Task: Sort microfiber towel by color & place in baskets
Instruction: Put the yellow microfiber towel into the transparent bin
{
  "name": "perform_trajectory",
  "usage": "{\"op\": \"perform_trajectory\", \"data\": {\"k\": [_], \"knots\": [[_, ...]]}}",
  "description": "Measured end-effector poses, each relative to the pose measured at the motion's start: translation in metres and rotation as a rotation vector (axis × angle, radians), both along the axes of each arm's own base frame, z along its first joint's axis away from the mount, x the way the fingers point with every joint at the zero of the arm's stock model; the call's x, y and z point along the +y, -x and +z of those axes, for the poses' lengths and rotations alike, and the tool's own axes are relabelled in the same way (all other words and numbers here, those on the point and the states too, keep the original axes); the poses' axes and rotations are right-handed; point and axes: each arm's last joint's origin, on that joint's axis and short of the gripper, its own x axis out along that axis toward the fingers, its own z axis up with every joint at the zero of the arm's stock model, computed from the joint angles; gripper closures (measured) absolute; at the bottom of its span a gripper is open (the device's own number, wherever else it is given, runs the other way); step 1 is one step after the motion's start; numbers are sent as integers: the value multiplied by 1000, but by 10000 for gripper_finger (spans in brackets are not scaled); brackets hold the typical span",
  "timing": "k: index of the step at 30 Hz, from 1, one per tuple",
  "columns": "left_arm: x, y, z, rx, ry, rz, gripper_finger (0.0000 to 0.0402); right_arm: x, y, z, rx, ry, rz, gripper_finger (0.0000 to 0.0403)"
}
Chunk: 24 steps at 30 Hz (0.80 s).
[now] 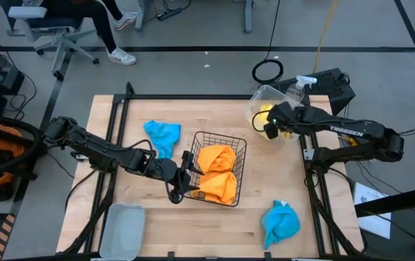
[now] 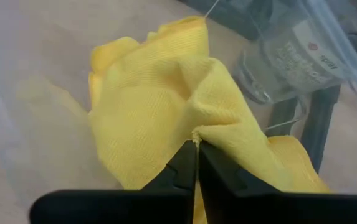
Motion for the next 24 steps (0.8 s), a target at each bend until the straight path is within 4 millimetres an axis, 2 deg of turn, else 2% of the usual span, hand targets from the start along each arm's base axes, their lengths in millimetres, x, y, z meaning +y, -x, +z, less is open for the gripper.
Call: {"op": "perform_trajectory", "data": {"k": [4,11,17,21,24], "knots": [[0,0,0,0,0,0,151,-1,-2,12,-28,16,16,363],[0,0,0,1,1,1,151,3,-1,46,-74,4,31,260],[0,1,-2,28,13,13,151,8,2,53,-79,-75,40,188],[0,1,-2,27,14,13,151,9,7,52,-37,-70,-3,177],[0,1,-2,22,15,13,151,5,6,47,1,-35,-33,198]]}}
